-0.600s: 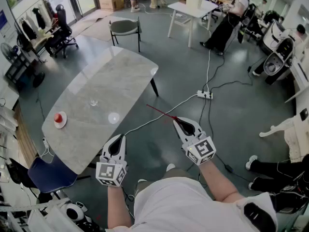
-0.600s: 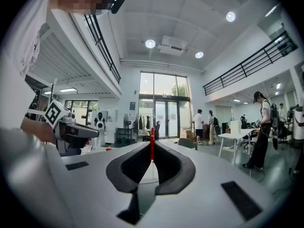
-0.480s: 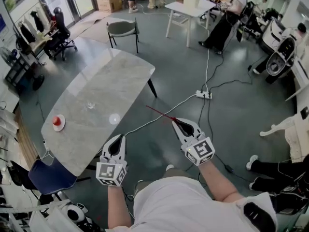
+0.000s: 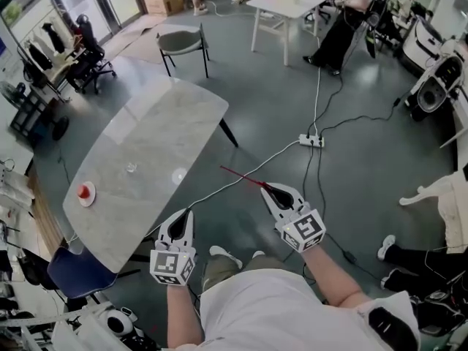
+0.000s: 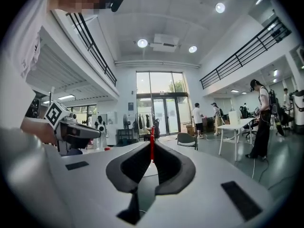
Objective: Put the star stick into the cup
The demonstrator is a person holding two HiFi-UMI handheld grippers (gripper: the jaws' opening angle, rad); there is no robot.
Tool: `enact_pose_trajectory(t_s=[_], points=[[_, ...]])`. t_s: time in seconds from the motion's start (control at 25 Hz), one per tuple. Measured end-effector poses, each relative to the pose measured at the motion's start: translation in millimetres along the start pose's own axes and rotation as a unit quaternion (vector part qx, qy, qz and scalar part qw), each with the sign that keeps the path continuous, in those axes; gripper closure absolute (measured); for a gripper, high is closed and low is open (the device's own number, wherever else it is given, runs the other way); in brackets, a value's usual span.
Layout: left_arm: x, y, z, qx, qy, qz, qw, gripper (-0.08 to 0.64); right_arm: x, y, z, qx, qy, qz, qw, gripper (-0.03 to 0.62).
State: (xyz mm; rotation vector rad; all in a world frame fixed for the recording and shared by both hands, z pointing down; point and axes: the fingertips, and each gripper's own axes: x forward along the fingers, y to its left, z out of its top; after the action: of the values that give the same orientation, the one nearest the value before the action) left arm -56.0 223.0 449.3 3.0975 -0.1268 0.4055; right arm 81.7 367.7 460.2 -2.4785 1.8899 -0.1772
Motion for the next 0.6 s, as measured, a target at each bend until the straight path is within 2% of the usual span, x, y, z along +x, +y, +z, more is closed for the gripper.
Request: enact_pose_trajectory(t_s=[0.28, 0.6], points=[[48.4, 45.1, -8.1, -0.016, -0.005, -0.004, 0.9999, 0.558, 56.9, -25.1, -11.8, -0.002, 0.016, 0.0, 1.0, 0.566], [106.6, 148.1, 13.2, -0.035, -0.023, -0.008, 0.9991, 0.558, 178.8, -39.2, 5.4, -0.019, 0.037, 0.009, 0.999, 0.566]])
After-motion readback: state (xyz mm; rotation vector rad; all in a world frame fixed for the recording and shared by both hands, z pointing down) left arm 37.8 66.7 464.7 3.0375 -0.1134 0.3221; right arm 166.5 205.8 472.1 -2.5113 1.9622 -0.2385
